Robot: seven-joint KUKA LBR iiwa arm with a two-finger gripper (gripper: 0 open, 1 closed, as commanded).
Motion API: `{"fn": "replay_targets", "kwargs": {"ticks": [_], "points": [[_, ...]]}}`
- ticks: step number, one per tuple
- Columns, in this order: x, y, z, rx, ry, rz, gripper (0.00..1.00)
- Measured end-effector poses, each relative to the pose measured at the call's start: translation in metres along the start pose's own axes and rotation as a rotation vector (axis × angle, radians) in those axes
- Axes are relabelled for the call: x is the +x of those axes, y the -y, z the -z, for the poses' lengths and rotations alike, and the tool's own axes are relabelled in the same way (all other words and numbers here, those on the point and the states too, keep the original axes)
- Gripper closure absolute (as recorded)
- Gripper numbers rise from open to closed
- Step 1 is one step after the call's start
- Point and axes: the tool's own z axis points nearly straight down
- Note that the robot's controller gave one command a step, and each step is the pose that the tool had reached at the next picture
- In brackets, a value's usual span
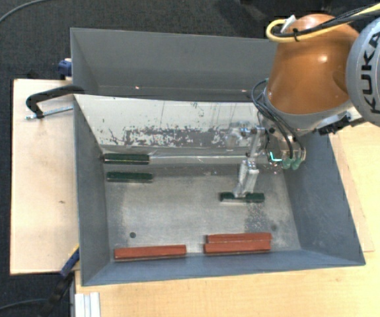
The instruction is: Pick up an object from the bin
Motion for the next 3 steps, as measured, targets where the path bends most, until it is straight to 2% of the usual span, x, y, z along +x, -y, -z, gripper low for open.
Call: {"fn": "replay_targets", "kwargs": {"ticks": [1,2,3], "points": [[0.012,0.05,-0.166,0.0,-0.003,-0.175,0.0],[0.01,0.049,-0.162,-0.001,0.006,-0.173,1.0],[0.018,0.033,-0.007,-0.002,0.019,-0.202,1.0]]}}
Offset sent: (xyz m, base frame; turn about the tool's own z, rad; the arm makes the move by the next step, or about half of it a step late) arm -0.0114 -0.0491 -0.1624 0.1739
